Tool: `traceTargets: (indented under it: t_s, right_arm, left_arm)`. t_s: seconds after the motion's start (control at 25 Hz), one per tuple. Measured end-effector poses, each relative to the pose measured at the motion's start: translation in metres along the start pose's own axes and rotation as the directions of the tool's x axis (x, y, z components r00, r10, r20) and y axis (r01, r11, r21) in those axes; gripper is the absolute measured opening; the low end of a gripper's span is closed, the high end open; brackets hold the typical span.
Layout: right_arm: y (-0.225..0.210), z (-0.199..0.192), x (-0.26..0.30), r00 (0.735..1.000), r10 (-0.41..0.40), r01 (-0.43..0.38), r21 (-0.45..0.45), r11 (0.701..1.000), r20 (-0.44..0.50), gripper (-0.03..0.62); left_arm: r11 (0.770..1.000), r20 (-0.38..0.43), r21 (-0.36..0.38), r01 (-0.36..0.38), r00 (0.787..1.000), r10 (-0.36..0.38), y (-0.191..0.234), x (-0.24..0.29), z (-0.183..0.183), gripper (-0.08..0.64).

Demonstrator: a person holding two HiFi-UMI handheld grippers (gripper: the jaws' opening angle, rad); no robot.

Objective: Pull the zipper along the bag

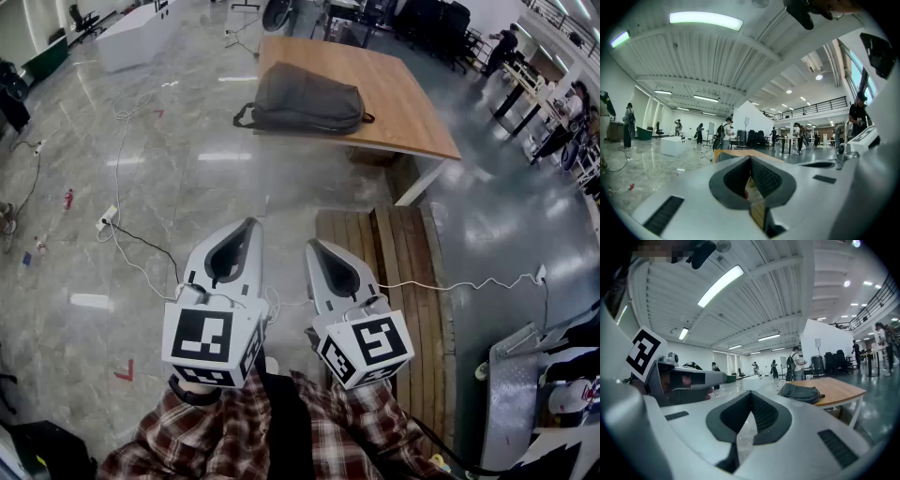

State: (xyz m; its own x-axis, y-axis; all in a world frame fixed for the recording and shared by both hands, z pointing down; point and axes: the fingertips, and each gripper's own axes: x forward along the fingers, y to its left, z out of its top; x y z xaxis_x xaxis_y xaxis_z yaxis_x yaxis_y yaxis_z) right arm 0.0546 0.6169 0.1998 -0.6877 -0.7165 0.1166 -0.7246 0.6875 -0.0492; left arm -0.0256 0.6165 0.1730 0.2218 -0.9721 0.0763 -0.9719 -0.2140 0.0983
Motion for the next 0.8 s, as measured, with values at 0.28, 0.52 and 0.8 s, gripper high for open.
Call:
traceTargets:
  t_s: [0.28,0.52,0.8]
  right_arm:
    - [-0.029,0.004,0.037,1.000,-0.009,0.009,0.010,1.000,0.010,0.011]
    - [-0.065,0.008,0.105,0.999,-0.042,0.042,0.016,0.999,0.010,0.011]
    - [-0.106,0.038,0.218,0.994,-0.105,0.104,0.022,0.994,0.036,0.011]
  left_arm:
    - [0.999,0.001,0.024,0.024,1.000,-0.024,0.009,0.046,0.005,0.011]
    - [0.997,-0.013,0.028,0.071,0.997,-0.071,0.042,0.115,0.007,0.011]
    - [0.988,-0.012,0.052,0.144,0.990,-0.143,0.108,0.210,0.033,0.011]
